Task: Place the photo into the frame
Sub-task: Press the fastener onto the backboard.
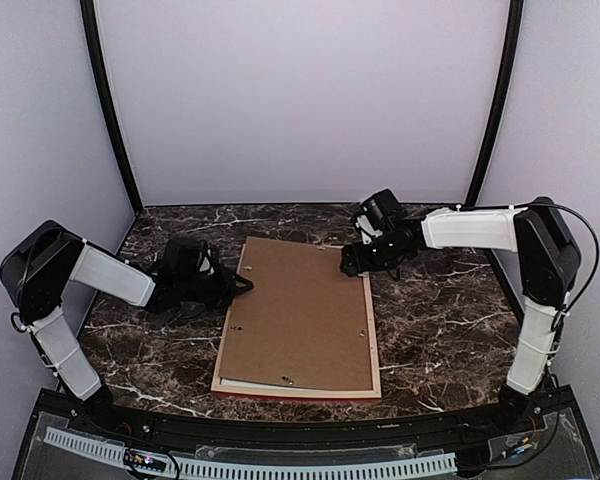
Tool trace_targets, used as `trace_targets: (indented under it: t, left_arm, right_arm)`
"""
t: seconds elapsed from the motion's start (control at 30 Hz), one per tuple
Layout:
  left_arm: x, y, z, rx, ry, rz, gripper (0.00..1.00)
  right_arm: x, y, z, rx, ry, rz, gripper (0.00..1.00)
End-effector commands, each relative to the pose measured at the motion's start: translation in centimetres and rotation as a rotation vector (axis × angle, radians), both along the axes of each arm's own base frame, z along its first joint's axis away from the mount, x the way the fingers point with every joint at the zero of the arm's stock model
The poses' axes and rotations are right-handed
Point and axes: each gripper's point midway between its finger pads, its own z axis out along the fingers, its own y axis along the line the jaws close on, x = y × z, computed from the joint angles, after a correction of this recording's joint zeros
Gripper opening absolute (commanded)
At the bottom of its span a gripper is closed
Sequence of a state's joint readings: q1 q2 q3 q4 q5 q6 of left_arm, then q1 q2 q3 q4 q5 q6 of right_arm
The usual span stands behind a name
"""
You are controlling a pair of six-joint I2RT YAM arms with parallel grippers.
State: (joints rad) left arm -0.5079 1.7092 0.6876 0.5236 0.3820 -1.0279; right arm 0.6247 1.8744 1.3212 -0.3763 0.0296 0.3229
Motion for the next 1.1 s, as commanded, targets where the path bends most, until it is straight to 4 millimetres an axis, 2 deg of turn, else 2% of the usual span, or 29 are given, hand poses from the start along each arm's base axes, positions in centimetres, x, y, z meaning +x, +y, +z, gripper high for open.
trace_targets:
  t: [0.0, 0.33, 0.6, 1.07]
  left_arm:
    - [0.1, -0.8, 0.9, -0.009, -0.023, -0.031, 0.24]
    - [0.1, -1.0, 0.7, -0.010, -0.021, -0.035, 0.24]
    - [0.1, -1.1, 0.8, -0.012, -0.024, -0.038, 0.24]
    - [0.1, -1.0, 0.6, -0.002, -0.022, -0.030, 0.25]
  right_arm:
    - [1.9, 1.3, 0.7, 0.029, -0.049, 0.057, 0.84]
    - [1.8, 1.8, -1.9, 0.032, 0.012, 0.079, 0.83]
    - [1.1, 1.9, -3.3, 0.035, 0.049, 0.092, 0.81]
    - [-0.7, 2.3, -2.3, 0.128, 0.117, 0.067, 0.78]
